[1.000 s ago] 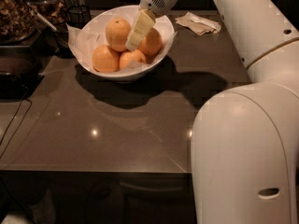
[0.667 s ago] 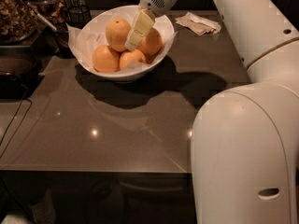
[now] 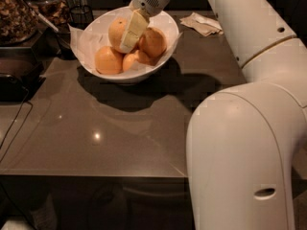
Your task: Pick orange from white bowl
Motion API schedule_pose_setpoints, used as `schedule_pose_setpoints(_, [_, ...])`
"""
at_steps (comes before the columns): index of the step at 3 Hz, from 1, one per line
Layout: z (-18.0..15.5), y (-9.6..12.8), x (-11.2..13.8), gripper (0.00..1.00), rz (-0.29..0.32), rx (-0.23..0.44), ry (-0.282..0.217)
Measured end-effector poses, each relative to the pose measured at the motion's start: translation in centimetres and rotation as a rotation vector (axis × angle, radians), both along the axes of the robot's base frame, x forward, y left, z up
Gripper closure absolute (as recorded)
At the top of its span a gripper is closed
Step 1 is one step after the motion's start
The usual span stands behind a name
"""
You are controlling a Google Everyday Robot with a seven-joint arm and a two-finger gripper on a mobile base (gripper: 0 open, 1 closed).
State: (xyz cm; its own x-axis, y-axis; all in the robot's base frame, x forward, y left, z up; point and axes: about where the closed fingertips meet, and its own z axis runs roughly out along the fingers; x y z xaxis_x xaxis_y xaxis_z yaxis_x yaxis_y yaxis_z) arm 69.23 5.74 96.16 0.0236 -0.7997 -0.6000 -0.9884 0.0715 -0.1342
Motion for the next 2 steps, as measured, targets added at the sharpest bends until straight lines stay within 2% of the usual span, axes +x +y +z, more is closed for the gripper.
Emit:
schedule_pose_setpoints(1, [-0.23, 1.13, 0.13, 0.0, 0.031, 0.008, 0.006])
schedule_pose_setpoints(2, [-0.78, 1.53, 0.57, 0.0, 0.037, 0.016, 0.018])
